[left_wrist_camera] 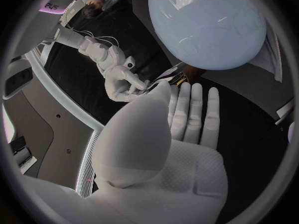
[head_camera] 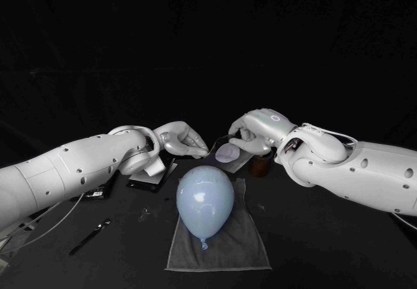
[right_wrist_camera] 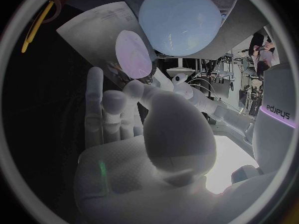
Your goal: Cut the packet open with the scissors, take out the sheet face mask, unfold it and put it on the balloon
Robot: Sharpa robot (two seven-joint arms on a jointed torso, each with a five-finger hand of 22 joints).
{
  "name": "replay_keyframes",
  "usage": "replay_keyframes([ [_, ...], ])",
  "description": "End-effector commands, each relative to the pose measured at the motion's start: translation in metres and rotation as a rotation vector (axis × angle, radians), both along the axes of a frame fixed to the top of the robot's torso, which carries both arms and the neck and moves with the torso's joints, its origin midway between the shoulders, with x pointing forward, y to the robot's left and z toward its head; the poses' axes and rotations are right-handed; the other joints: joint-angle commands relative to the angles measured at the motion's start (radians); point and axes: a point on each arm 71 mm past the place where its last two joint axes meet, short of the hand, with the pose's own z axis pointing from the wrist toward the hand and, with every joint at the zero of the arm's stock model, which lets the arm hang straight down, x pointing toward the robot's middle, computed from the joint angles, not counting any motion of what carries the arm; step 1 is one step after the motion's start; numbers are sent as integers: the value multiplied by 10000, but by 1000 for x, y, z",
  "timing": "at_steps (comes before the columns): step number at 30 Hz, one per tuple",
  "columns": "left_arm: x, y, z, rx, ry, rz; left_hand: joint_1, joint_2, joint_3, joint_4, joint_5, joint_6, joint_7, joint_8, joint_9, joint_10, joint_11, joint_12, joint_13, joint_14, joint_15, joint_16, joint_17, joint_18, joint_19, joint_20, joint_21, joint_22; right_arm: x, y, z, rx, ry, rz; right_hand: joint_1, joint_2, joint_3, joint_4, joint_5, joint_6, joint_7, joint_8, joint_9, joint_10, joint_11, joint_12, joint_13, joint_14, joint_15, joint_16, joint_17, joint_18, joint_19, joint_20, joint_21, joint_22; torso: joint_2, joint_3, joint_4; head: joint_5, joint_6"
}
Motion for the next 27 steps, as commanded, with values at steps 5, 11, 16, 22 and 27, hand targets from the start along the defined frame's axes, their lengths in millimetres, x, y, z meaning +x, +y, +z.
replay_keyframes([
  [5,-1,-2,2,-175,-214,-120,-56,-150,29,56,18,20,54,-28,8,11,20,-52,-22,106,7,-67,13,-73,-12,-2,-37,14,1,2,0,-90,53,-1,20,109,0,-53,46,71,11,134,582,97,3,-3,8,73,-11,2,12,115,30,65,10,11,0,5,-13,14,29],
  [11,-1,-2,3,-222,-211,-104,-173,-270,29,104,21,-49,107,-82,-7,-45,55,-73,-34,97,31,-114,23,-77,-21,0,-49,12,2,1,0,-141,90,-20,23,108,3,-60,46,72,9,136,581,103,1,-16,3,81,-13,5,20,116,33,65,10,13,-4,3,-11,30,46],
  [16,-1,-2,3,-241,-230,-78,-189,-309,55,93,25,-78,121,-108,-14,-77,62,-79,-37,92,39,-136,30,-80,-30,0,-57,11,2,2,0,-144,102,-3,23,108,3,-60,46,72,9,136,581,103,1,-16,3,81,-13,5,20,116,33,65,10,13,-1,5,-10,24,28],
  [22,-1,-2,3,-234,-246,-76,-123,-294,173,64,26,-74,123,-119,-15,-98,62,-77,-38,95,40,-163,40,-80,-36,-1,-64,11,1,3,0,-141,116,42,23,108,3,-60,46,72,9,136,581,103,1,-16,3,81,-13,5,20,116,33,65,10,13,3,7,-13,10,26],
  [27,-1,-2,3,-214,-275,-57,-28,-291,344,39,27,-59,123,-127,-14,-109,61,-69,-38,102,40,-196,50,-79,-36,-1,-68,12,1,3,0,-132,114,47,23,108,3,-60,46,72,9,136,581,103,1,-16,3,81,-13,5,20,116,33,65,10,13,0,10,-9,13,15],
])
